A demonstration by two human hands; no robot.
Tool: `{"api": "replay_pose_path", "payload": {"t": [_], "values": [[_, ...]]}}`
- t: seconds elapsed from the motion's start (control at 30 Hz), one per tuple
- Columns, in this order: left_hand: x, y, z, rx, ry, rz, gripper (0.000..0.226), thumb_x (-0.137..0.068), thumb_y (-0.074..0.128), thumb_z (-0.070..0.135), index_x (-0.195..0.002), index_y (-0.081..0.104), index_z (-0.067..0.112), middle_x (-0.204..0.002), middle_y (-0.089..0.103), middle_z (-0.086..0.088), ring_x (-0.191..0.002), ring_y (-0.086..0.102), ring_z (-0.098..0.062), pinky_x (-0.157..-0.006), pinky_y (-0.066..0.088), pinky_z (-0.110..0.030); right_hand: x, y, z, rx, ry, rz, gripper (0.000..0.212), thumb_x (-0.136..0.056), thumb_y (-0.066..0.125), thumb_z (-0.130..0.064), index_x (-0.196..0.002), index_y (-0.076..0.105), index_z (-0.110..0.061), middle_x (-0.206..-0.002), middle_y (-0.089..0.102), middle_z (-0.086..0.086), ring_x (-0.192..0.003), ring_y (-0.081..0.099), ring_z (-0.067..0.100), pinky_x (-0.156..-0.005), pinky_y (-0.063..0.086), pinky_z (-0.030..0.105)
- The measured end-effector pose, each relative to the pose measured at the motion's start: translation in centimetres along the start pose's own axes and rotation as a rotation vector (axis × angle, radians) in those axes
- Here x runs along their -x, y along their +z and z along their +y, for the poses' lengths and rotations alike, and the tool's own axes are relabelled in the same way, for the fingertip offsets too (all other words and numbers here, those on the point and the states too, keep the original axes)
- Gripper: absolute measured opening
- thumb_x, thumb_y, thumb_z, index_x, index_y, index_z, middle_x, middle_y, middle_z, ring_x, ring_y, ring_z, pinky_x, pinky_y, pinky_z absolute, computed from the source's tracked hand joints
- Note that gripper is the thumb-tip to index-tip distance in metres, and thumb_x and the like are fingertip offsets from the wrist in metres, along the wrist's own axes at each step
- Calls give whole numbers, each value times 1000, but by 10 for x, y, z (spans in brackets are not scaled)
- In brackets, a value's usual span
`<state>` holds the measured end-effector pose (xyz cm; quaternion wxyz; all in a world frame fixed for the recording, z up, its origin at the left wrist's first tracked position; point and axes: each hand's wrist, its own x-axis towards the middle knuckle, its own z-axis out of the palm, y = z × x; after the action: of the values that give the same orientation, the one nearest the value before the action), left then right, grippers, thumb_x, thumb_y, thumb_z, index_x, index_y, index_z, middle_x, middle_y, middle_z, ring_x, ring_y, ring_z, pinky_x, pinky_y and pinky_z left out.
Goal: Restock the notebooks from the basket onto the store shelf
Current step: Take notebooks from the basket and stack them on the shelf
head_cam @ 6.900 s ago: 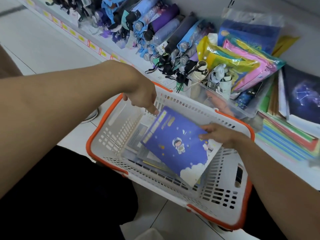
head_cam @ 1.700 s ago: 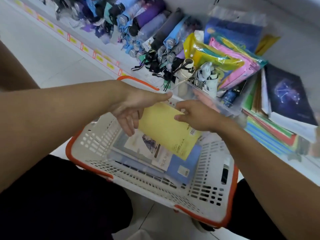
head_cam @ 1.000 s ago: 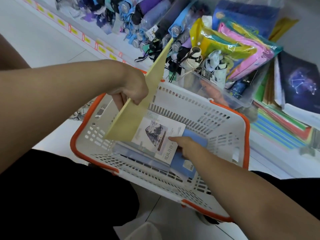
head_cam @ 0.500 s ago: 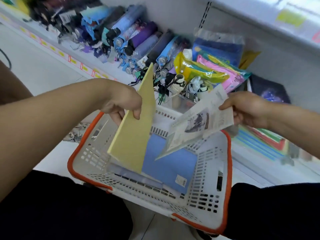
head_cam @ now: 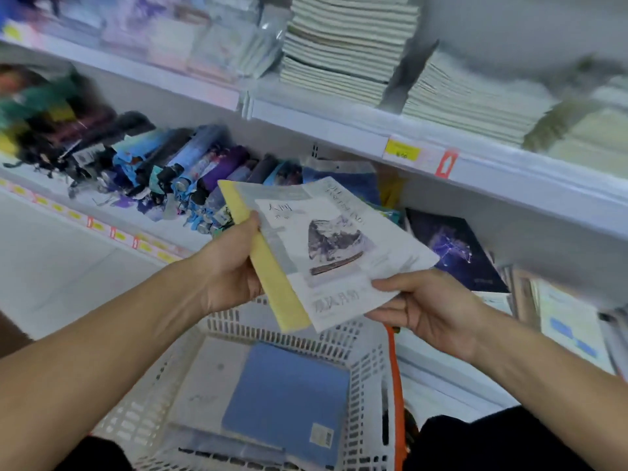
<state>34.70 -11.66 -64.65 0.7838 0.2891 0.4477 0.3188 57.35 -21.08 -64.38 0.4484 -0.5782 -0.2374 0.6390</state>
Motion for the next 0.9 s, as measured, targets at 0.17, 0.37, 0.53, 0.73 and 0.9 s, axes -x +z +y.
{"api": "replay_pose_path", "payload": {"t": [0.17, 0.37, 0.53, 0.73, 0.9], "values": [[10, 20, -8, -172, 91, -31, 28, -93, 61, 22, -120, 67, 16, -105, 75, -6, -93, 73, -25, -73, 61, -40, 4, -4, 12, 144, 30, -32, 31, -83, 72, -2, -114, 69, -4, -104, 76, 14, -93, 73, 29, -69, 62, 33], [11, 4, 2, -165, 129, -104, 48, -76, 66, 3, -123, 64, 9, -116, 71, -13, -108, 67, -34, -84, 56, -51, -7, -22, -22, 300, -127, 34, 58, -79, 79, -12, -130, 55, -22, -117, 71, 5, -86, 74, 16, -59, 56, 27], [16, -2, 20, -219, 188, -249, 66, -54, 92, 16, -116, 71, 15, -119, 69, -15, -105, 68, -34, -80, 58, -51, 1, -22, -37, 175, -107, -399, 42, -94, 55, -9, -135, 56, -17, -126, 67, 15, -100, 72, 29, -55, 61, 34], [29, 17, 32, -288, 247, -302, 78, -25, 100, 23, -100, 78, 14, -113, 72, -14, -97, 71, -28, -72, 60, -41, 17, -42, -44, 310, -363, -421, 47, -97, 55, -8, -141, 46, -21, -132, 63, 18, -103, 68, 44, -62, 54, 67], [22, 79, 55, -309, 530, -282, 43, -84, 68, 6, -126, 61, 15, -121, 69, -9, -105, 68, -26, -86, 57, -42, 29, -42, -73, 111, -662, -70, 34, -97, 53, -6, -130, 54, -12, -109, 72, 15, -62, 71, 24, -37, 51, 29]]}}
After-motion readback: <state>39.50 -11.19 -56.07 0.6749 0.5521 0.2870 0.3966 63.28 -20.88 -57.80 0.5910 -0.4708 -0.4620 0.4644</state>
